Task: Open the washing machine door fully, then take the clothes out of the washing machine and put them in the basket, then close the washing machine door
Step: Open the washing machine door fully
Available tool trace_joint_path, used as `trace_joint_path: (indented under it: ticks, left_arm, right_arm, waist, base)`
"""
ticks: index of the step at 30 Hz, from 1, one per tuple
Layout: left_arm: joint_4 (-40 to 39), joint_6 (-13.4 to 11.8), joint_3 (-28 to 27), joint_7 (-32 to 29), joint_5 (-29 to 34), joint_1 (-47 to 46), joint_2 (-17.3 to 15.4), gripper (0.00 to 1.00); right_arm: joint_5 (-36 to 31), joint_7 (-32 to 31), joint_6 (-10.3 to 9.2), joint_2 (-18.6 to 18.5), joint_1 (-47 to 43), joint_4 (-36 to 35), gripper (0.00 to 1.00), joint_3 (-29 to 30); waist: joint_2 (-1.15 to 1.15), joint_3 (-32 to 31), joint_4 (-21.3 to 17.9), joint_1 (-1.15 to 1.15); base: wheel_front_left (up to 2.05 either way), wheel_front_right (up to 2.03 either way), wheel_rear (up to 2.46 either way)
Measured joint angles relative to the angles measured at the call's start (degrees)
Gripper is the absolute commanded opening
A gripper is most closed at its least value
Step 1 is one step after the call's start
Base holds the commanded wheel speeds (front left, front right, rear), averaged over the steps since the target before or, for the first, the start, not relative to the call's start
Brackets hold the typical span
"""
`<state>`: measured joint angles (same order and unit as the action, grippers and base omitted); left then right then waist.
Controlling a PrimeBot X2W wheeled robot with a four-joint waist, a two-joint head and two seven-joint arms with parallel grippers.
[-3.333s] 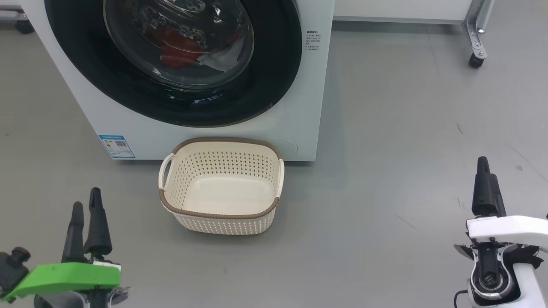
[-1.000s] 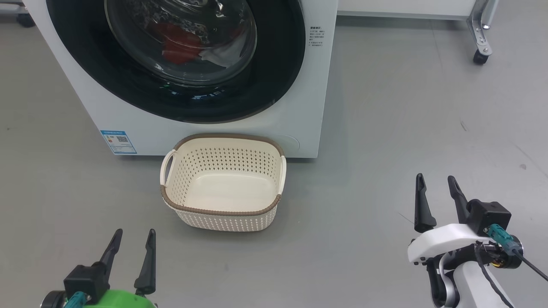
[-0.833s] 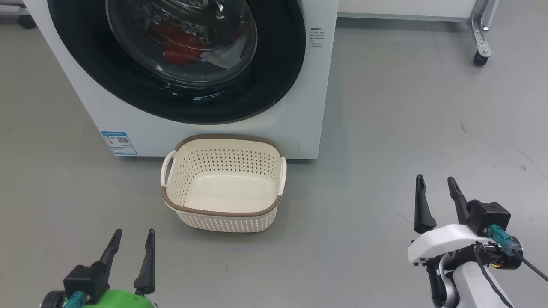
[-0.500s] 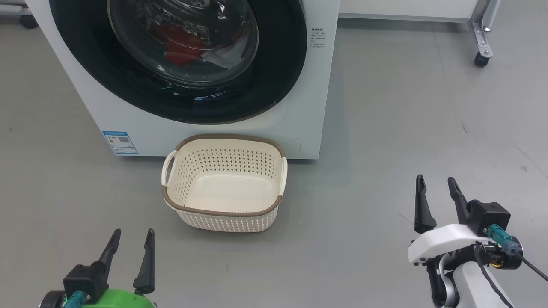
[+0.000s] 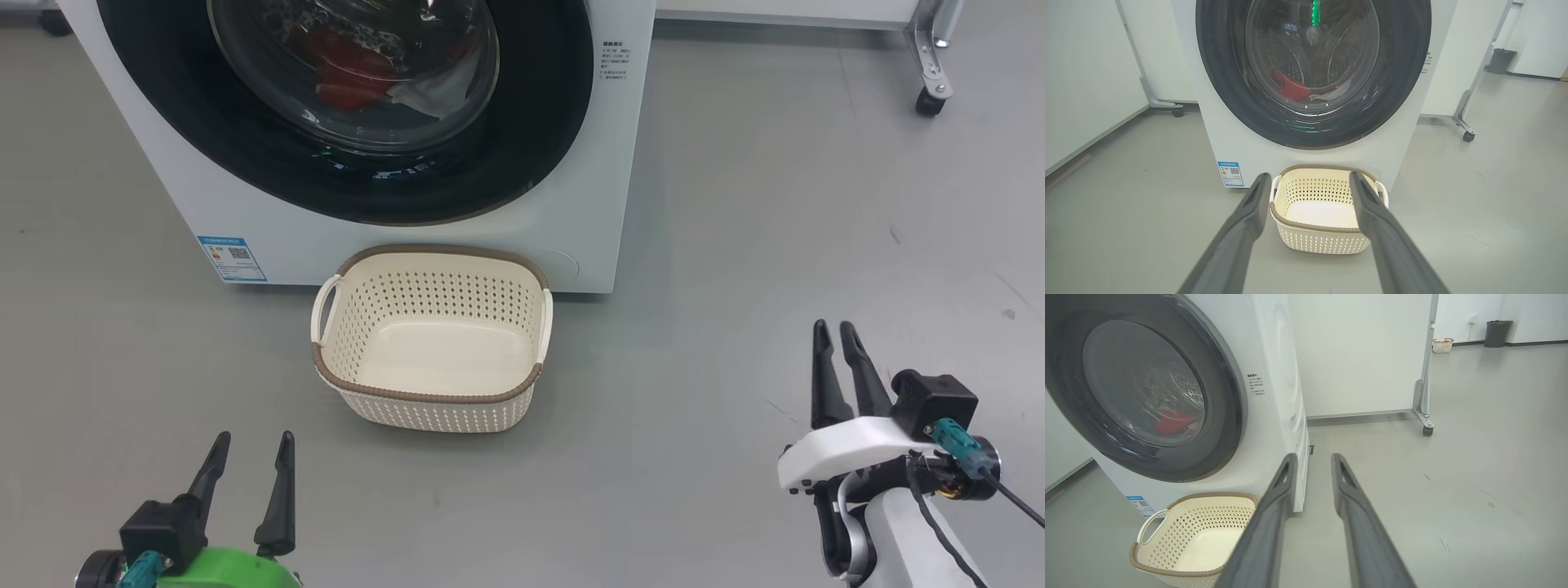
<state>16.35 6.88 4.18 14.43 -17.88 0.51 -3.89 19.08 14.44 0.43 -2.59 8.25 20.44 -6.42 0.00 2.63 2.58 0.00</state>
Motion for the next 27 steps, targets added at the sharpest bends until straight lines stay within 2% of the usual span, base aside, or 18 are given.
trace_joint_path:
  ticks: [4, 7, 13, 21, 25, 27]
  left_arm:
    - [-0.2, 0.0, 0.0, 0.0, 0.0, -0.7, 0.2, 1.0]
    - [-0.2, 0.0, 0.3, 0.0, 0.0, -1.3, 0.4, 1.0]
    - [-0.3, 0.1, 1.5, 0.0, 0.4, -1.8, 0.7, 1.0]
    - [-0.4, 0.2, 3.3, 0.0, 1.3, -3.8, 0.8, 1.0]
    - [-0.5, 0.2, 4.1, 0.0, 1.3, -4.5, 0.9, 1.0]
    - [-0.7, 0.2, 4.6, 0.0, 1.3, -5.1, 1.0, 1.0]
  right_arm:
    - [-0.6, 0.0, 0.03, 0.0, 1.1, -1.3, 0.0, 0.2]
    - [2.4, 0.0, 0.49, 0.0, 1.2, -1.9, 0.0, 1.9]
    - [16.6, 0.0, 2.45, 0.1, 1.3, -1.9, 0.0, 4.8]
    - [44.0, -1.9, 3.61, 0.1, 5.2, -0.3, 0.0, 10.5]
    - [50.0, -4.5, 3.49, 0.1, 9.1, -0.2, 0.0, 12.6]
    - [50.9, -5.8, 2.92, 0.0, 11.2, -0.3, 0.0, 13.3]
  waist:
    - [0.0, 0.9, 0.2, 0.0]
    - [0.0, 1.6, 0.5, 0.0]
    - [0.0, 3.0, 1.4, 0.0]
    - [0.0, 5.7, 3.3, 0.0]
    - [0.0, 7.3, 4.4, 0.0]
    - [0.0, 8.1, 5.0, 0.0]
  base:
    - [0.0, 0.0, 0.0]
    - [0.0, 0.0, 0.0]
    - [0.0, 0.0, 0.0]
    - [0.0, 0.0, 0.0]
    - [0.0, 0.0, 0.0]
    - [0.0, 0.0, 0.0]
